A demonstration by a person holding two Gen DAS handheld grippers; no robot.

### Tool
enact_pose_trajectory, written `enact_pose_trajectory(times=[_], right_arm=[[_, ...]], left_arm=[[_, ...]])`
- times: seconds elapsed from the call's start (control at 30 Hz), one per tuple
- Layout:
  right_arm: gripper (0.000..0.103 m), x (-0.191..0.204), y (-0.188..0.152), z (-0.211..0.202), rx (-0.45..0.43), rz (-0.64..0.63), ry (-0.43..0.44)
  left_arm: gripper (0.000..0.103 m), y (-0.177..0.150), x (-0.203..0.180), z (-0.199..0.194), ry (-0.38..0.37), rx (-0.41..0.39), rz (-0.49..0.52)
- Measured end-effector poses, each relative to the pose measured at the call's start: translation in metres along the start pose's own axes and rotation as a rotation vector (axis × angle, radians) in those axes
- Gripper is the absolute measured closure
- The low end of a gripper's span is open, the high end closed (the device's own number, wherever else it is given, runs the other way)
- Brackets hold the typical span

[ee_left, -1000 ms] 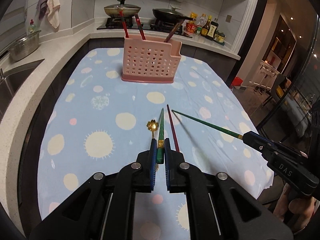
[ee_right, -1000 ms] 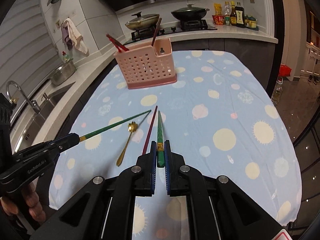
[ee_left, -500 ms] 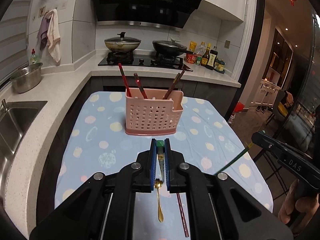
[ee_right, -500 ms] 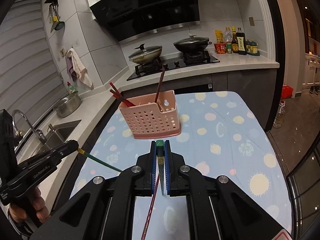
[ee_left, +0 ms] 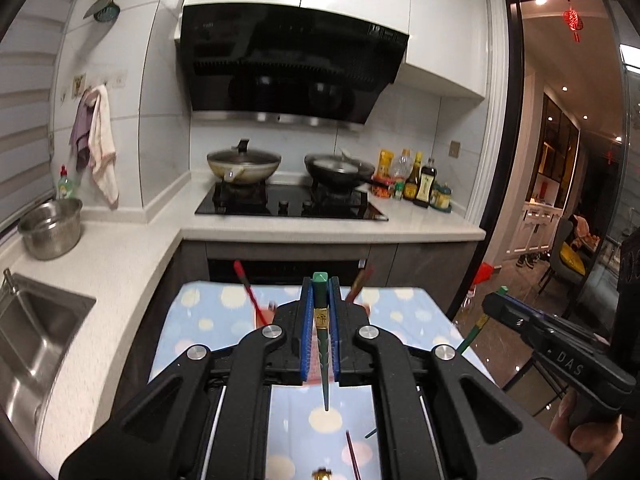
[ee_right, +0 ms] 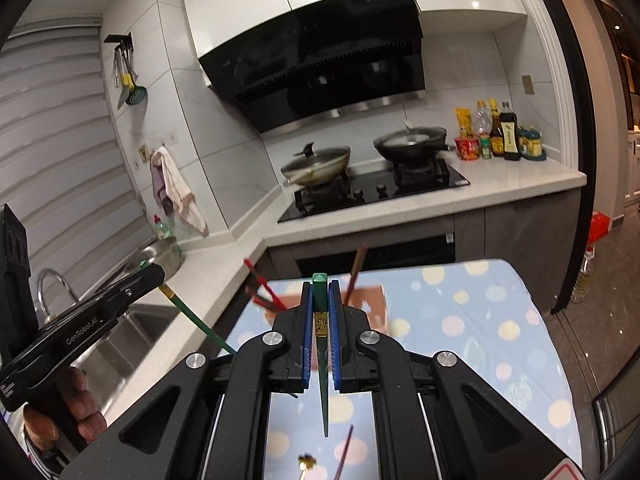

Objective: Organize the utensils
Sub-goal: 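Lift both green chopsticks and carry them over the pink holder, then lower the green chopsticks into the holder and open both tools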

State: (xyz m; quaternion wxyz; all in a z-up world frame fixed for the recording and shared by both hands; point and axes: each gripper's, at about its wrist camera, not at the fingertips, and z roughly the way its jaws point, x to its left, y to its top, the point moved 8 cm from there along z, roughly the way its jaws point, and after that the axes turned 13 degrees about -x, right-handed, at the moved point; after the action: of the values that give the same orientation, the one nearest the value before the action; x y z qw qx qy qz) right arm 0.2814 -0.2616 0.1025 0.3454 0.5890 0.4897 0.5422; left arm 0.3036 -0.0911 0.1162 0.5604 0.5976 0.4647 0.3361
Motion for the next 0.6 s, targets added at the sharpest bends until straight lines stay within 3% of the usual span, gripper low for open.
enact_pose_trajectory(times=[0.3,0.6], right_arm=[[0.096,0.005,0.049,0.058,-0.068,-0.019,-0.002],[0.096,-0.011,0.064,0.103,-0.082,-0.088,-0.064]], left_arm=[[0.096,0.049,0.004,0.05,0.013,-0.074,0.021],[0.096,0.077,0.026,0.092,0.069,-0.105,0.06]])
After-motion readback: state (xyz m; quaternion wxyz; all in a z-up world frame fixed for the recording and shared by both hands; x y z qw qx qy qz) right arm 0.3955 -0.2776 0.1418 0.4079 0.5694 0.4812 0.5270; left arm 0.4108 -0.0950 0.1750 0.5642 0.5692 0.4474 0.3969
